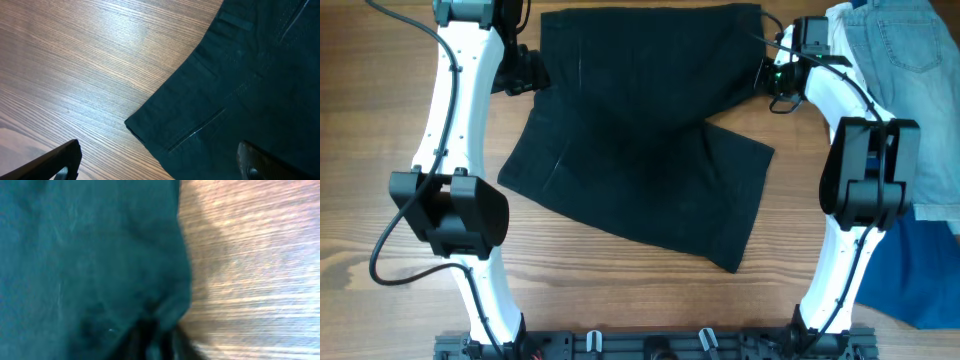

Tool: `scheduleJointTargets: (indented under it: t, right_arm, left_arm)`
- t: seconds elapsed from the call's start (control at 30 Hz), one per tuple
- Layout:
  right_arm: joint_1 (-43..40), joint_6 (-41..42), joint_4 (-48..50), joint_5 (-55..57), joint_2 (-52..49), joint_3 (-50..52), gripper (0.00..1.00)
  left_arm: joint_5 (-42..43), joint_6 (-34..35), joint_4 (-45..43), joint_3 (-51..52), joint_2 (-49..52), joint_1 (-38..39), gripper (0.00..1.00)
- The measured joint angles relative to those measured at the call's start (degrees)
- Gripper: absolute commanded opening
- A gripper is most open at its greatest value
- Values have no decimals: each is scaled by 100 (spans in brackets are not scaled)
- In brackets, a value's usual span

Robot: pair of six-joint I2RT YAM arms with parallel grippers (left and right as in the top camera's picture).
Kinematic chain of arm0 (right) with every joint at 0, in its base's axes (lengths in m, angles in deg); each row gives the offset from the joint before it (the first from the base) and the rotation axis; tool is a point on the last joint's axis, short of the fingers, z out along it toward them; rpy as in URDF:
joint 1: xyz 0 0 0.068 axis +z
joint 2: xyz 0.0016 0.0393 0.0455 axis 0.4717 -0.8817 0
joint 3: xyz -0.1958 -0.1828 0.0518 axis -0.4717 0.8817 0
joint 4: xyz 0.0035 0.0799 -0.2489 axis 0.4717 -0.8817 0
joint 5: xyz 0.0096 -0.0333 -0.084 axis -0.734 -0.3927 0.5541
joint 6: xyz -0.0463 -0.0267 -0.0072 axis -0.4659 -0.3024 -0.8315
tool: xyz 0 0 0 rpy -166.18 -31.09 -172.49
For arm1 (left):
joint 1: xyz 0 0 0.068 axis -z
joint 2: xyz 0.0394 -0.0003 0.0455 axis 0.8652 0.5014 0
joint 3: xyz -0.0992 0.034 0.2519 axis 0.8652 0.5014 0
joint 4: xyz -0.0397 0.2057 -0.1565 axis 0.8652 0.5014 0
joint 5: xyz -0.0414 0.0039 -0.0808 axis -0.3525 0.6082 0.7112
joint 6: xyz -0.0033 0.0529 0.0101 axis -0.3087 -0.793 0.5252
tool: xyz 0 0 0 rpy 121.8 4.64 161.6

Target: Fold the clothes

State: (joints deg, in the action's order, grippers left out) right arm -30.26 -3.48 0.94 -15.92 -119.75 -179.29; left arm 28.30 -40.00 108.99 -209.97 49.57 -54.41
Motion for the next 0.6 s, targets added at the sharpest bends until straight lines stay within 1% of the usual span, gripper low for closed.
scheduleJointTargets:
  t: [0.13,0.2,0.3,0.4,0.43,0.47,0.5,0.53,0.6]
  right_arm:
    - [46,50,-778,79,234,-4,4]
    - [46,68,-1381,173,793,2,4]
    - [52,66,-1532,240,1705,-20,4]
    - [142,61,-1209,232,1700,-66,6]
    - [205,63,-1016,234,1650,-66,24]
    - [264,66,-828,232,1598,-66,59]
    - [426,87,-509,229,1512,-66,76]
    - [503,111,-387,227,1493,-66,84]
    - [566,160,-487,212,1491,-66,87]
  left_arm:
    - [0,2,0,0,0,0,100]
    - [0,0,2,2,0,0,100]
    - [0,0,2,4,0,0,100]
    - [0,2,0,4,0,0,100]
    - [-2,0,-4,4,0,0,100]
    - [0,0,4,4,0,0,100]
    - [2,2,2,4,0,0,100]
    - [0,0,2,4,0,0,100]
    - [0,0,0,4,0,0,100]
